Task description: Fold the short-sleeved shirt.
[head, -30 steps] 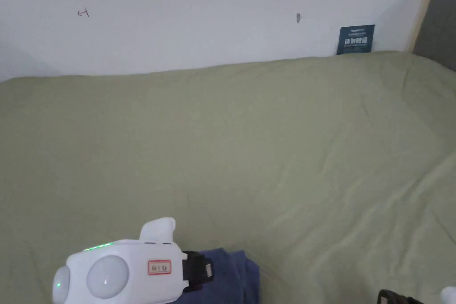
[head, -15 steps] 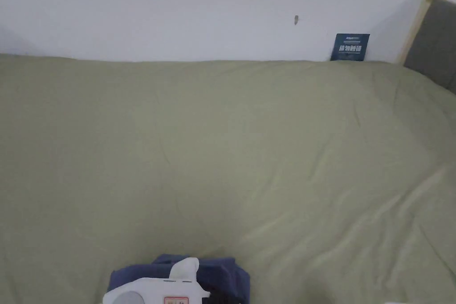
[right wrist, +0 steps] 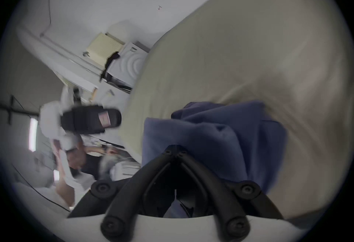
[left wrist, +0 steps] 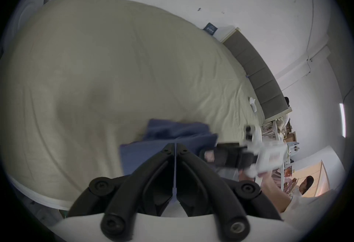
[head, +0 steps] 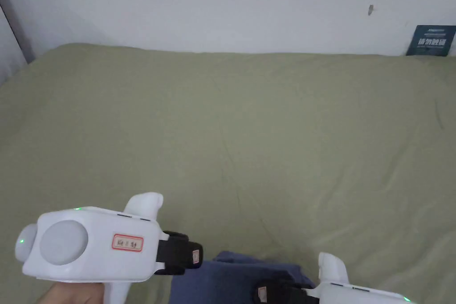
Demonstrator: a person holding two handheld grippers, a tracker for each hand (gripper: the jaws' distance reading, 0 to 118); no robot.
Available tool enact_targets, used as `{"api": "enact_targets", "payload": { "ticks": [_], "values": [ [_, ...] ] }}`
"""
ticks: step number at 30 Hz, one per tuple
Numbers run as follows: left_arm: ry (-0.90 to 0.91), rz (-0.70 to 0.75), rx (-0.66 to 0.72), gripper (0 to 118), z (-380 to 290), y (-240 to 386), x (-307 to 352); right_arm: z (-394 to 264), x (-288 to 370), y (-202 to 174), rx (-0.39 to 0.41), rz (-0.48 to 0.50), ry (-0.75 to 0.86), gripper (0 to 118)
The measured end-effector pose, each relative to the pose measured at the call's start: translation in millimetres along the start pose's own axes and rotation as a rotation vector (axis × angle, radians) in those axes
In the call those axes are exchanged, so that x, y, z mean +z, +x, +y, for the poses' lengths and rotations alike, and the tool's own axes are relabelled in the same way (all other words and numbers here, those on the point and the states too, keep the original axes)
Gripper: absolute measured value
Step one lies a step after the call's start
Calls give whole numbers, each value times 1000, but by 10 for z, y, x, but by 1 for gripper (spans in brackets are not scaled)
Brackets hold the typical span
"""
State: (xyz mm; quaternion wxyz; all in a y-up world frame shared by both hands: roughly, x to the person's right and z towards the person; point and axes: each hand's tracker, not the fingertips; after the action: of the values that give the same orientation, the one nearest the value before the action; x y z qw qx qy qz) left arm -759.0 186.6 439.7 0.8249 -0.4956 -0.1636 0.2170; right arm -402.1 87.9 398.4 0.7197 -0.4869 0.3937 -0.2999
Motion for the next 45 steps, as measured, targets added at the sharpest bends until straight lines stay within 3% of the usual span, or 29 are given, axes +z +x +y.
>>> {"api": "enact_targets", "payload": {
  "ticks": [3,6,8,9,11,12,18,20,22,23,24,26,31,35,39,43,45],
  "values": [
    [-36,25,30,1,-113,-400,1,130,-113,321,-48,19,-39,1],
    [-75,-46,112,1,-277,-565,-8,165,-86,644,-207,170,-76,1],
    [-73,-100,141,9,-318,-723,-98,160,-59,736,-245,203,-64,1],
    [-77,-134,135,36,-326,-758,-155,143,-44,752,-245,201,-60,1],
    [-118,-221,173,112,-333,-815,-342,133,-49,777,-253,215,-57,1],
    [-147,-257,177,118,-336,-828,-453,132,-52,780,-254,217,-56,1],
    [-114,-422,191,117,-301,-858,-734,136,-71,819,-267,239,-63,1],
    [-106,-486,258,116,-305,-866,-834,137,-73,813,-279,244,-61,1],
    [-130,-446,256,89,-305,-804,-920,144,-64,771,-270,230,-61,1],
    [-117,-320,184,65,-327,-798,-949,147,-52,746,-261,217,-58,1],
    [-122,-304,151,39,-345,-808,-984,154,-39,730,-254,204,-57,1],
    [-121,-388,240,38,-298,-852,-906,178,-5,659,-236,174,-60,1],
    [-67,-321,195,33,-71,-907,-363,264,207,449,-169,154,-27,1],
    [-11,-111,177,33,283,-1828,430,375,371,339,-102,107,1,1],
    [27,88,229,33,533,-2348,1169,483,470,307,-92,86,27,1],
    [4,217,270,33,759,-2878,1545,589,523,284,-76,36,66,1],
    [15,222,279,33,759,-2854,1587,621,539,278,-85,35,81,1]
  ]
}}
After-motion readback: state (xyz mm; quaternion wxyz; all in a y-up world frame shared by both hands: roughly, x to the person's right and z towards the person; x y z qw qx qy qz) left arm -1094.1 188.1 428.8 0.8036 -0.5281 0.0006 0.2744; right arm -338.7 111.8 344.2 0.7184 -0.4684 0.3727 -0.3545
